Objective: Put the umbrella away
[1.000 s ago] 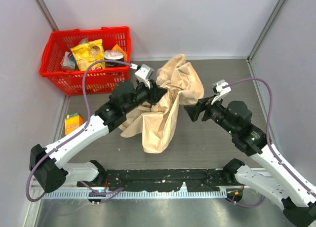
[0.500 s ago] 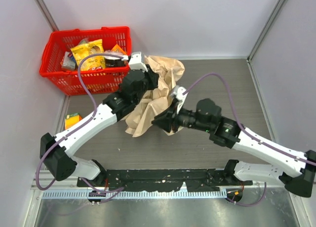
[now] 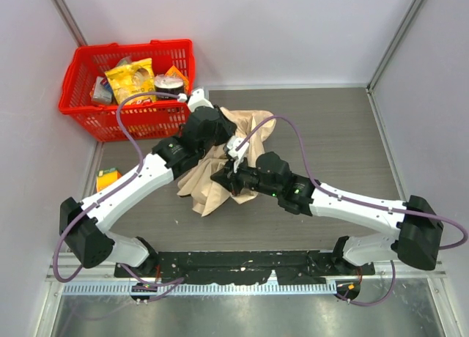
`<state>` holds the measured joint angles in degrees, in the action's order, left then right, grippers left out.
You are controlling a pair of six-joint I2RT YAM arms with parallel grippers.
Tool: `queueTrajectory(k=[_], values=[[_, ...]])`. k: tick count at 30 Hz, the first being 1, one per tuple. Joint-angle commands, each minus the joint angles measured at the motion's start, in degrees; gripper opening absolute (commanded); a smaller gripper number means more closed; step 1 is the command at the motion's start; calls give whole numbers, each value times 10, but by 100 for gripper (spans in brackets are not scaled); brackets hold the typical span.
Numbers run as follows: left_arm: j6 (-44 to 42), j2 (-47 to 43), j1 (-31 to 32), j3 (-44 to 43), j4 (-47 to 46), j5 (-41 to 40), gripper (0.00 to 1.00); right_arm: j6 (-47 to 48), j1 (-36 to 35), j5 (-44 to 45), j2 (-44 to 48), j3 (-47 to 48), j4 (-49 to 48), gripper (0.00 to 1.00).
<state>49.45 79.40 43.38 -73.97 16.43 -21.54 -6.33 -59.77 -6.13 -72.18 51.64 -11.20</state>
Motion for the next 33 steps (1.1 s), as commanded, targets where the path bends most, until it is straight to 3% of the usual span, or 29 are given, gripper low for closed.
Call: queueTrajectory(k=[1,4,7,11,14,16,18,20,21,23,25,28,33], values=[[56,-28,0,-19,20,13,0,36,12,47,-18,-4,-92,3],[50,-45,0,4,12,28,0,44,24,47,-23,-2,-84,3],[52,-53,0,15,3,75,0,60,32,131,-28,-1,-57,3],[71,-57,0,69,-138,169,0,83,42,238,-20,-5,-35,3],[75,-34,-1,60,-194,200,0,91,43,220,2,3,-4,3],[70,-15,-2,37,-189,203,0,83,43,144,22,17,45,7],[64,-3,-7,24,-201,208,0,63,42,38,45,28,94,18],[58,8,-19,23,-227,243,0,17,42,17,84,40,151,33],[58,14,-28,23,-240,269,0,-1,44,17,92,55,171,48],[68,24,-51,28,-256,309,0,-54,43,31,115,99,247,59],[71,33,-73,42,-285,348,0,-92,43,55,138,143,325,66],[72,49,-103,59,-336,428,0,-119,45,178,192,179,409,76],[64,69,-119,88,-433,521,0,-65,76,277,218,194,454,85]])
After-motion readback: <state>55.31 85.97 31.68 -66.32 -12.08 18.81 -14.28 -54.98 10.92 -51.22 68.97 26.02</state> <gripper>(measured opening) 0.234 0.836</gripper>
